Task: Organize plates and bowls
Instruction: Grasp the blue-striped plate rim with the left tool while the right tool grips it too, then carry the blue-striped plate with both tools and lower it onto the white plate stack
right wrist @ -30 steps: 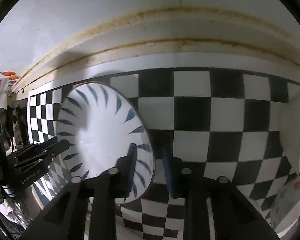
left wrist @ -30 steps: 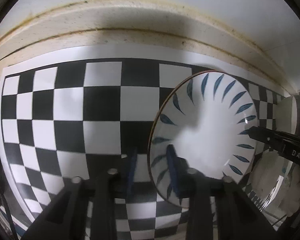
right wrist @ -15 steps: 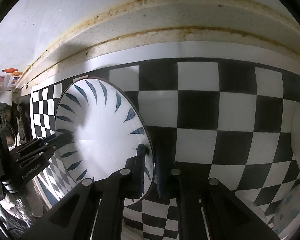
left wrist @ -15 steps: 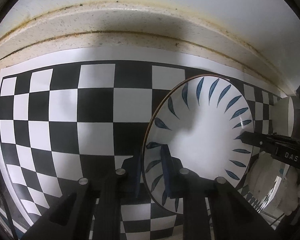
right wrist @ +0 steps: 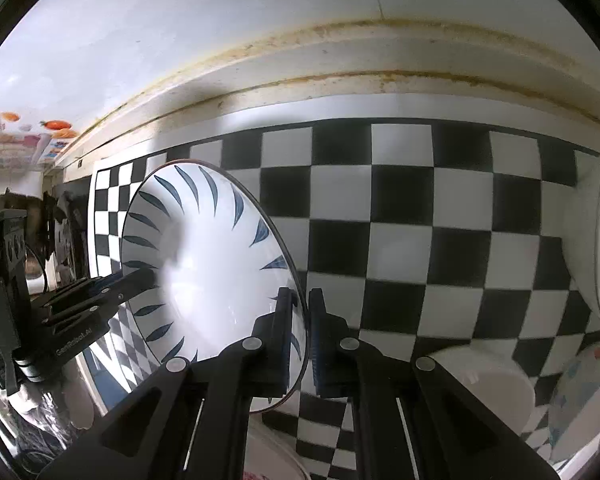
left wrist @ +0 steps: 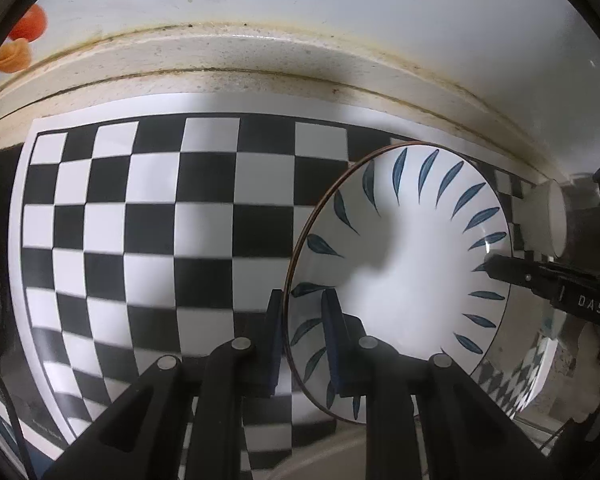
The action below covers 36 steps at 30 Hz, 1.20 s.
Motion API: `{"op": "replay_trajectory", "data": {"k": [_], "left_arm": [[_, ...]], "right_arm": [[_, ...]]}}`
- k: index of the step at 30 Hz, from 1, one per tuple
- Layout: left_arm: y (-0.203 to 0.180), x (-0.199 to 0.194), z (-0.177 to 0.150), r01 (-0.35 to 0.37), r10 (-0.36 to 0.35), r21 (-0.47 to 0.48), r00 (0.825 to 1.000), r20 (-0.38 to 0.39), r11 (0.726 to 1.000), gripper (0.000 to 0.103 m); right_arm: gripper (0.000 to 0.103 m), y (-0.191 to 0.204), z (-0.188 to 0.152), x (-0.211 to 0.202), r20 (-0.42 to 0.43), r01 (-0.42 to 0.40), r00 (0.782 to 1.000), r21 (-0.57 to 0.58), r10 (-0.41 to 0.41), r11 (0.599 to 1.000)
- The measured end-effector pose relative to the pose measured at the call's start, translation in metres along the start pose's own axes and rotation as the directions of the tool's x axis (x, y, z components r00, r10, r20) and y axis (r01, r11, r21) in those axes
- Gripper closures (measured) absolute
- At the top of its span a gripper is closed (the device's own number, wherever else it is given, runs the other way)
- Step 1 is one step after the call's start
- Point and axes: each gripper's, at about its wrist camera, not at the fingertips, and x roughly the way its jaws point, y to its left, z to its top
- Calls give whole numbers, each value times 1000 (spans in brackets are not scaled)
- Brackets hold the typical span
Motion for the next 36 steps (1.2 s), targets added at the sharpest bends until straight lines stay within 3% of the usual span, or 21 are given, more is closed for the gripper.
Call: {"op": "replay_trajectory", "data": {"k": [9, 20, 26, 36], "left_arm": [[-6, -42, -45, -5, 3, 28, 999, 53, 1000, 87], [-7, -74, -118, 0, -2, 33, 997, 71, 999, 87], [-7, -69, -154, -4, 3, 47, 999, 41, 999, 87], [-3, -42, -193, -19, 21, 56, 999, -34, 998, 87]], "right_arm": [[93, 19, -47, -34, 37, -16, 999, -29, 17, 999], [94, 41, -132, -56, 64, -39, 997, -58, 43, 998], [94, 42, -182, -50, 57, -55, 997, -49, 58, 997], [94, 26, -233, -12, 0, -65, 998, -22, 65, 998]]}}
